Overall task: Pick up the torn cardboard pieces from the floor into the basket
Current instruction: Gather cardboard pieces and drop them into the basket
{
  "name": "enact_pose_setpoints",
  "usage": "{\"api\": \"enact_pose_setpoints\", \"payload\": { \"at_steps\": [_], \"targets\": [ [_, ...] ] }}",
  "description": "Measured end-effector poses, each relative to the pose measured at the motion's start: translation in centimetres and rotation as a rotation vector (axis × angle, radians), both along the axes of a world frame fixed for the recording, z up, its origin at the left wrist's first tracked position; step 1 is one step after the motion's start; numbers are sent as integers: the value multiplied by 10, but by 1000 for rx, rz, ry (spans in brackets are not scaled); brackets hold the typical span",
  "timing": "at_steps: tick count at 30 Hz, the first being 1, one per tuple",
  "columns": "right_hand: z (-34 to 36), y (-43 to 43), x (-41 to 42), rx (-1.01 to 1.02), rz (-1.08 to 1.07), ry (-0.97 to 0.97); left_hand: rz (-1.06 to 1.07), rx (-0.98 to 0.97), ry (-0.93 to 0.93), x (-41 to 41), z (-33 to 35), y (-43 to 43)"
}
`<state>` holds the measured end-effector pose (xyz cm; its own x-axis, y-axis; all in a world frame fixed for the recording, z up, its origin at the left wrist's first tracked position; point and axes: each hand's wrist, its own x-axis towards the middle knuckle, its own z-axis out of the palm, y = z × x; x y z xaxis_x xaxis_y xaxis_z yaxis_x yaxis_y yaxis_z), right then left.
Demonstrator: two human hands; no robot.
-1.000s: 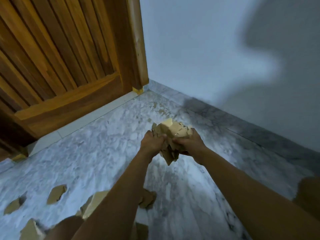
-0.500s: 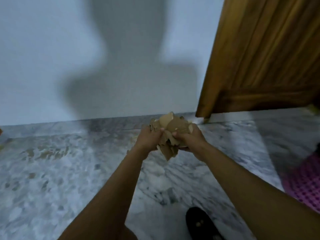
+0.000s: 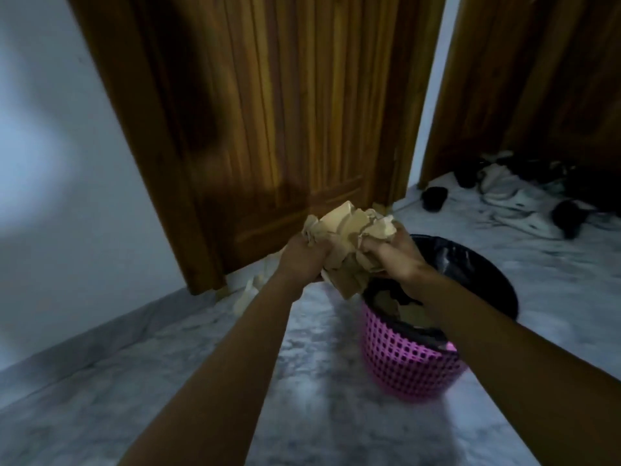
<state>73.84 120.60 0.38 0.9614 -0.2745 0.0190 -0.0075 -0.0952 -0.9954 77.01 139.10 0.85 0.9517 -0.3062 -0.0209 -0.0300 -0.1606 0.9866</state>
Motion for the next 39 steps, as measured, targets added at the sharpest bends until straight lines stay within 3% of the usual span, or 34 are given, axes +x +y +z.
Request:
{"api": "enact_pose_setpoints", "payload": {
  "at_steps": [9, 13, 16, 20, 25, 29, 34, 39],
  "targets": [
    [-43, -194, 0, -53, -70, 119, -63, 70, 172, 23, -43, -195],
    [-74, -229, -10, -167, -26, 319, -121, 227, 246, 16, -81, -229],
    [-95, -238, -18, -384, 117, 453, -207, 522, 263, 5, -96, -246],
    [-99, -237, -18, -489, 142, 438, -356, 823, 262, -7, -104, -253],
    [-85, -235, -9, -631, 273, 542, -392, 907, 301, -3, -86, -244],
    [-80, -227, 1, -670, 314, 509, -110, 829, 70, 9, -74, -224],
    [-81, -213, 12, -714, 371, 505, 293, 925, -218, 16, -66, -188],
    [-92, -201, 21, -728, 423, 526, -11, 1147, 11, 27, -81, -172]
  ]
}}
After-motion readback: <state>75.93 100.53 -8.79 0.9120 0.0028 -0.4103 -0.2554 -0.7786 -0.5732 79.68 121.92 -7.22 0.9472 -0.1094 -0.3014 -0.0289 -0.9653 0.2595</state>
